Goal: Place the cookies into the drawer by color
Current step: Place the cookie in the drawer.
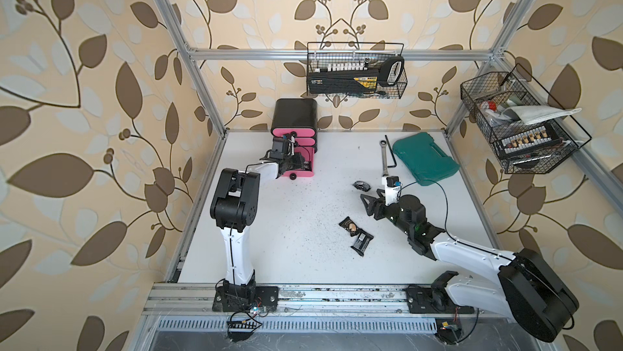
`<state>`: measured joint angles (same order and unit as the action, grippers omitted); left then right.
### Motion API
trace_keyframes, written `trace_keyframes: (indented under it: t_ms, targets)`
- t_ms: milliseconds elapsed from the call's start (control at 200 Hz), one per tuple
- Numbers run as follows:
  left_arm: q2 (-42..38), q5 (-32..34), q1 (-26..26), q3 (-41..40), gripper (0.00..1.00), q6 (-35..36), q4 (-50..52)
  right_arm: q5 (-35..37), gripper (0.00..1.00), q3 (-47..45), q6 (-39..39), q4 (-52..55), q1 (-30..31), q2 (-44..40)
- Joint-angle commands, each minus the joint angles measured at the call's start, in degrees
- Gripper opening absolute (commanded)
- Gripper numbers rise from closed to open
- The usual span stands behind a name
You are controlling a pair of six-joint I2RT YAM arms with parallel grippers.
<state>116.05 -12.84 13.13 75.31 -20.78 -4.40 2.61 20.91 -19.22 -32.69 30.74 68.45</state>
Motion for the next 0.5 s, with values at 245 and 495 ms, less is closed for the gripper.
trace_keyframes:
  t_ms: [245,495]
  targets:
    - [-12.35,-1.30,-0.43,-2.56,0.45,2.09,1.79,0.82,0.76,1.68,-0.16,-0.04,0.26,0.02]
    - [-24.31,1.09,8.77,-7.13,0.45,1.57,3.38,3.99,0.76,0.98,-0.44,0.87,0.24,-2.03]
